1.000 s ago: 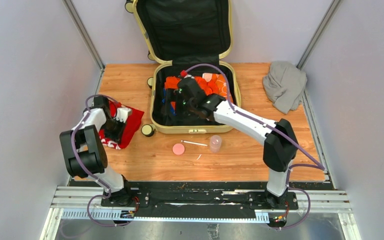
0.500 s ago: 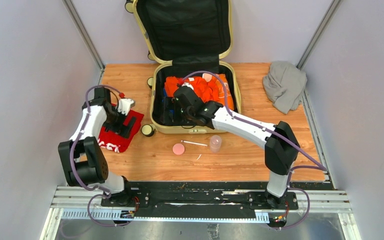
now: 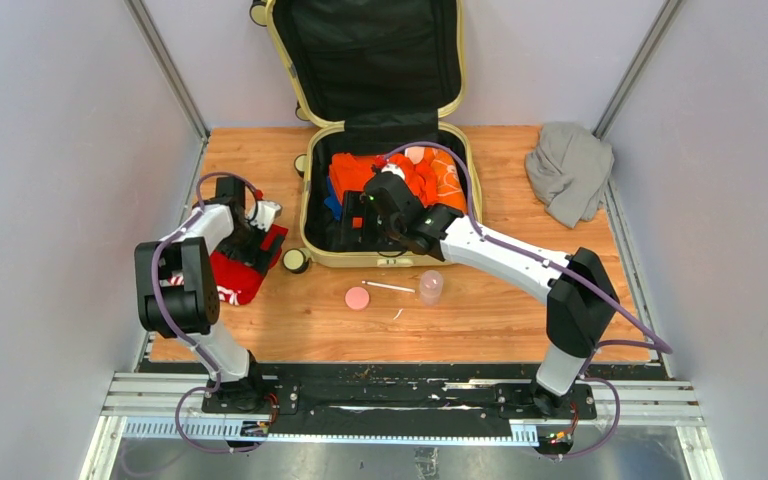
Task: Pack the luggage
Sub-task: Pick up the clothes from the corner of the board.
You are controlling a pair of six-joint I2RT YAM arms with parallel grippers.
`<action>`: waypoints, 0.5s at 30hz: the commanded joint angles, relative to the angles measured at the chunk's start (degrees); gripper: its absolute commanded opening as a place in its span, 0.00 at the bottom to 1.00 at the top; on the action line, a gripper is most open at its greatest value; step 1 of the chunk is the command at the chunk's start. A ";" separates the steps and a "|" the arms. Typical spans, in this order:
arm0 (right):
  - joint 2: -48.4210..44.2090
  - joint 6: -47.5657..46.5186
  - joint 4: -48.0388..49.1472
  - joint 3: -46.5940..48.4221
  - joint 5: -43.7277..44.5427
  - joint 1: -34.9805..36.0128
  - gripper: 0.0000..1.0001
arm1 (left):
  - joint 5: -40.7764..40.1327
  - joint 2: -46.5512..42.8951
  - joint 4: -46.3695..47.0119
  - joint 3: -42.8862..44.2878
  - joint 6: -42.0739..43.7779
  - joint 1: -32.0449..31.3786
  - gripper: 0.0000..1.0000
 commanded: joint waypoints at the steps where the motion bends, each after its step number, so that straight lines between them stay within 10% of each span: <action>1: -1.64 0.72 1.30 -1.05 1.53 -0.68 0.97 | -3.37 3.30 4.18 -2.20 -0.31 -0.52 0.97; 9: -1.67 1.23 1.29 -0.99 1.52 -1.12 0.96 | -5.28 4.49 5.54 -6.07 1.66 -0.78 0.79; 15: -0.90 2.63 1.31 -0.25 0.68 -1.56 0.93 | -8.04 3.10 4.82 -7.67 4.26 -0.78 0.24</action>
